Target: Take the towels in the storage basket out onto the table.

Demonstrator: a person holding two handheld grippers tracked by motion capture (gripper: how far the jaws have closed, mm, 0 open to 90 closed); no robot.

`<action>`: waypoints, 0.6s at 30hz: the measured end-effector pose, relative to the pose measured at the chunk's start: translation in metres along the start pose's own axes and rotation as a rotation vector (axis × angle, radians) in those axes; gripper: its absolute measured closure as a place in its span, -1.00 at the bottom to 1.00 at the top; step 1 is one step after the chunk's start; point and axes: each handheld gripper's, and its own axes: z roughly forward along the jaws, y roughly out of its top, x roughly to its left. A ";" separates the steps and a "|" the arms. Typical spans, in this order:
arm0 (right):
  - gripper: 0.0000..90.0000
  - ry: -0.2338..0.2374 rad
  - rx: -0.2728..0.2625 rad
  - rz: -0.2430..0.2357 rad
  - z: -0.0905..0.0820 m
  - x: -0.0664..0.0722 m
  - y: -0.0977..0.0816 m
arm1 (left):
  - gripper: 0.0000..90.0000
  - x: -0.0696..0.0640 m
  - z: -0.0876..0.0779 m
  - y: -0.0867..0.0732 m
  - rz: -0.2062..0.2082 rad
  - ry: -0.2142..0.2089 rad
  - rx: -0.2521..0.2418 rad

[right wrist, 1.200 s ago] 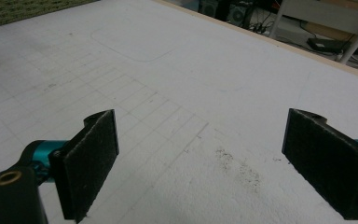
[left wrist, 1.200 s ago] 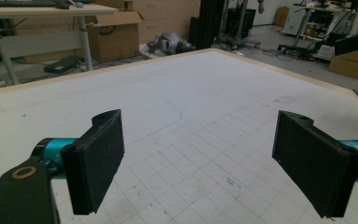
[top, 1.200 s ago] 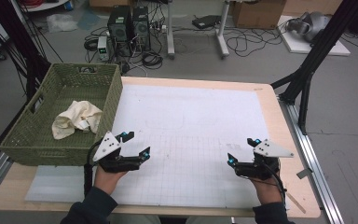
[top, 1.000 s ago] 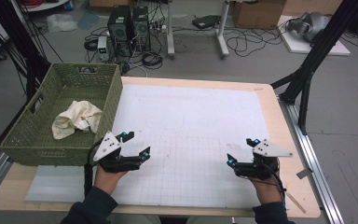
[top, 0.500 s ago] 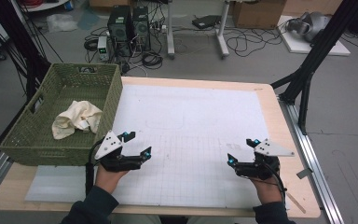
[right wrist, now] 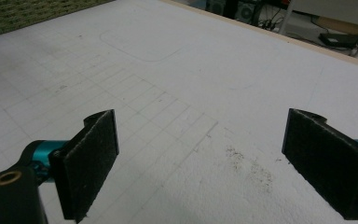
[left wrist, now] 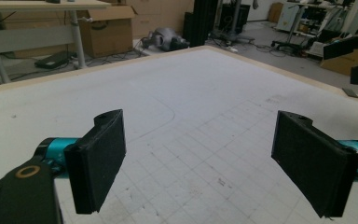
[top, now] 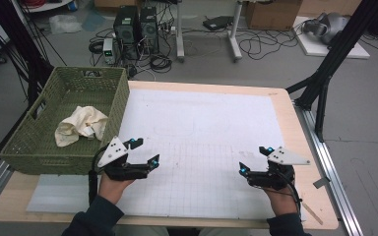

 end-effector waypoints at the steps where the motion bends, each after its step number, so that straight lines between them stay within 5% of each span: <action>1: -0.78 0.000 0.000 0.000 0.000 0.000 0.000 | -0.60 0.000 -0.001 0.002 -0.002 -0.001 -0.004; 18: -0.78 0.010 -0.005 0.000 0.001 0.002 0.003 | -0.60 0.009 -0.019 0.045 0.013 -0.027 -0.033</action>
